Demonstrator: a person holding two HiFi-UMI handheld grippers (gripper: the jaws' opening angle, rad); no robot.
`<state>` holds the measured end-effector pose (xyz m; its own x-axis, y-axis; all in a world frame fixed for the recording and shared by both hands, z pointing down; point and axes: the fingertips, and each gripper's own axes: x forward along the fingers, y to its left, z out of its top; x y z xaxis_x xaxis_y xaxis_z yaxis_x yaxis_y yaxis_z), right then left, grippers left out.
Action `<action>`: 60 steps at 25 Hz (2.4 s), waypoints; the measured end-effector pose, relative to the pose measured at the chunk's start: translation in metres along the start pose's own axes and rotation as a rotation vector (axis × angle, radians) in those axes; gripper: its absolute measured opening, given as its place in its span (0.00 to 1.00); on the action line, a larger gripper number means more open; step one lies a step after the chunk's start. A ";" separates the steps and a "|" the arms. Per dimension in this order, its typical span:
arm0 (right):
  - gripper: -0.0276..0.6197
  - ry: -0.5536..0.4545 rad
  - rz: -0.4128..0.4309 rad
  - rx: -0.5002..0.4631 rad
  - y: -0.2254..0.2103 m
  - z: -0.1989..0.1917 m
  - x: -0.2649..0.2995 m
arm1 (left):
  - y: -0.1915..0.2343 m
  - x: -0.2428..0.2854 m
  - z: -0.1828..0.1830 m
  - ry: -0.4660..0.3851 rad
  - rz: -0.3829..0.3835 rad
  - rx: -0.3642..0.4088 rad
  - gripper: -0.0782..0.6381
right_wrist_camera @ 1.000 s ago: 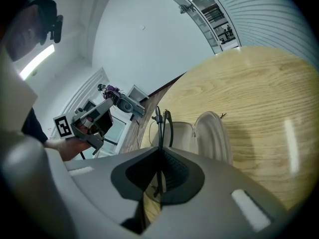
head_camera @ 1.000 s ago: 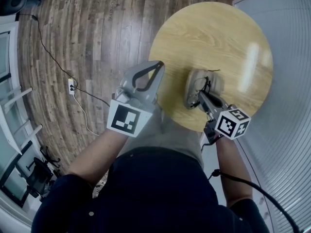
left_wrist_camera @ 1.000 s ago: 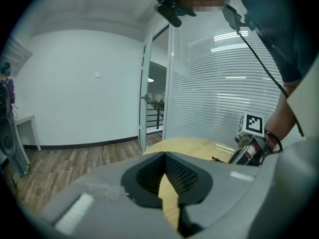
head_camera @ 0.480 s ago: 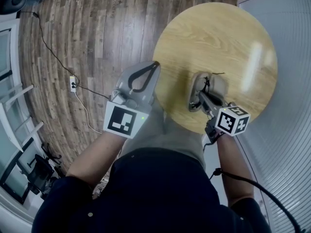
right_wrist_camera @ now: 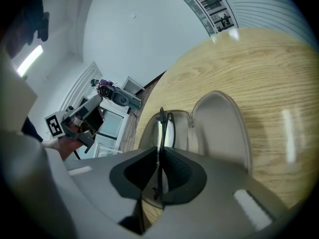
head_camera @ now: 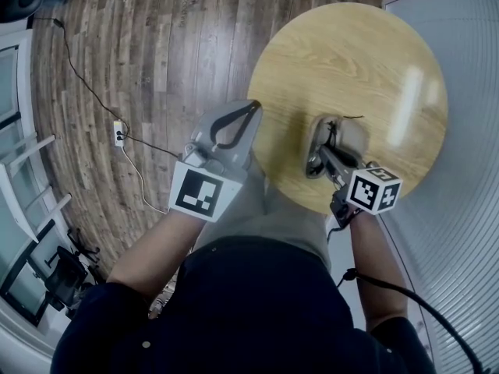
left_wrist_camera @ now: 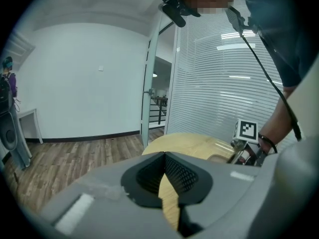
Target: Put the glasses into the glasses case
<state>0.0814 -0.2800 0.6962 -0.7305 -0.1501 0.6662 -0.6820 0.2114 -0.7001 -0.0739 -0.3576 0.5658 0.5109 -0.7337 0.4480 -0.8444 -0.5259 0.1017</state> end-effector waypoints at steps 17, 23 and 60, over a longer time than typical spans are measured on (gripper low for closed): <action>0.46 -0.110 -0.072 -0.050 0.015 0.020 -0.042 | -0.018 -0.025 0.082 -0.115 -0.022 0.121 0.12; 0.49 -0.182 -0.099 -0.062 0.021 0.020 -0.073 | -0.035 -0.036 0.110 -0.172 -0.038 0.161 0.12; 0.06 -1.096 -0.238 -0.628 0.163 0.010 -0.348 | -0.156 -0.124 0.174 -0.353 -0.154 0.360 0.12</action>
<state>0.2239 -0.2027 0.3475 -0.4457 -0.8951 -0.0104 -0.8838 0.4418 -0.1539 0.0225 -0.2593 0.3395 0.7003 -0.7038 0.1193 -0.6782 -0.7081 -0.1965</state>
